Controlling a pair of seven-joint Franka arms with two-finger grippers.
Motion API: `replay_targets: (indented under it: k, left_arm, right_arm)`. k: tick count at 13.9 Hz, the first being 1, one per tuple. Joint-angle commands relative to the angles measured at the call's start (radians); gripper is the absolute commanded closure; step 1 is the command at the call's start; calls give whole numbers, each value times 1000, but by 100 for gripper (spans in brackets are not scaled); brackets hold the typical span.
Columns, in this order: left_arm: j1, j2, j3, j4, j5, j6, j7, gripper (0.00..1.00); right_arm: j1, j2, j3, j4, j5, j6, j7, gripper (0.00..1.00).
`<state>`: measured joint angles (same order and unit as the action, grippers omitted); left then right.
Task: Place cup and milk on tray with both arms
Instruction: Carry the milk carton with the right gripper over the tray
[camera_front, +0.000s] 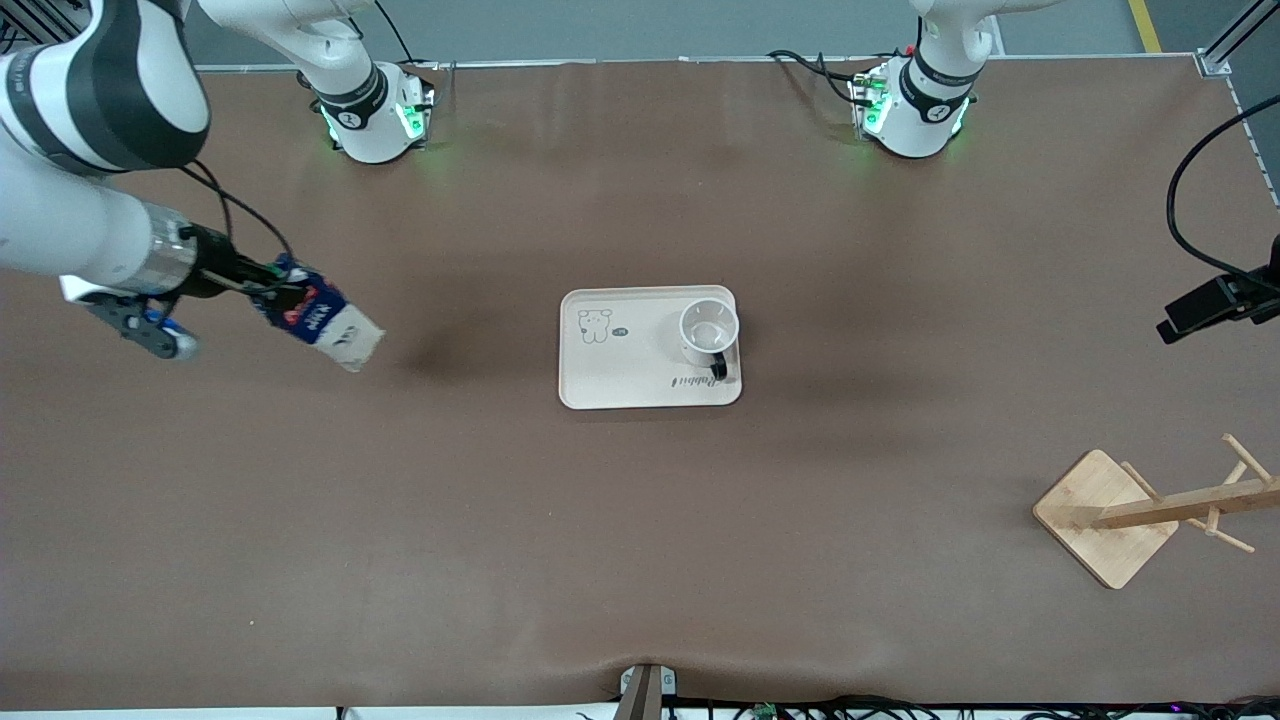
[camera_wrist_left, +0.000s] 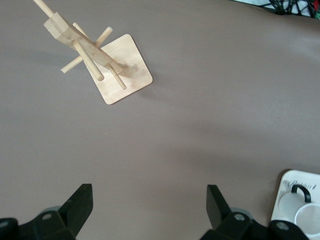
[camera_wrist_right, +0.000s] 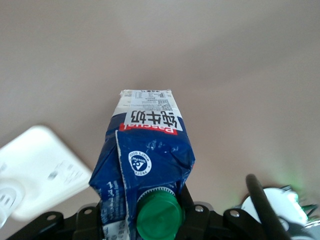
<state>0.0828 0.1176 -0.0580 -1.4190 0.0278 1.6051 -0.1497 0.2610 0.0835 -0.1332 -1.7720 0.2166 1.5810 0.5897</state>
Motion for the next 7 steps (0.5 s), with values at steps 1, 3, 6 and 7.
replay_targets:
  k: [1, 3, 6, 7]
  left_arm:
    - [-31, -110, 27, -101, -3, -2, 53, 0]
    - [-28, -118, 27, -109, -3, -20, 59, 0]
    - [-23, -104, 27, -103, -3, -50, 44, 0]
    - [-20, -105, 27, -101, -5, -50, 62, 0]
  right_arm:
    - [110, 117, -6, 136, 50, -35, 12, 100]
    - [219, 165, -6, 210, 49, -27, 44, 100]
    - [357, 307, -6, 389, 46, -24, 240, 100]
    - [383, 356, -5, 443, 47, -24, 248, 100]
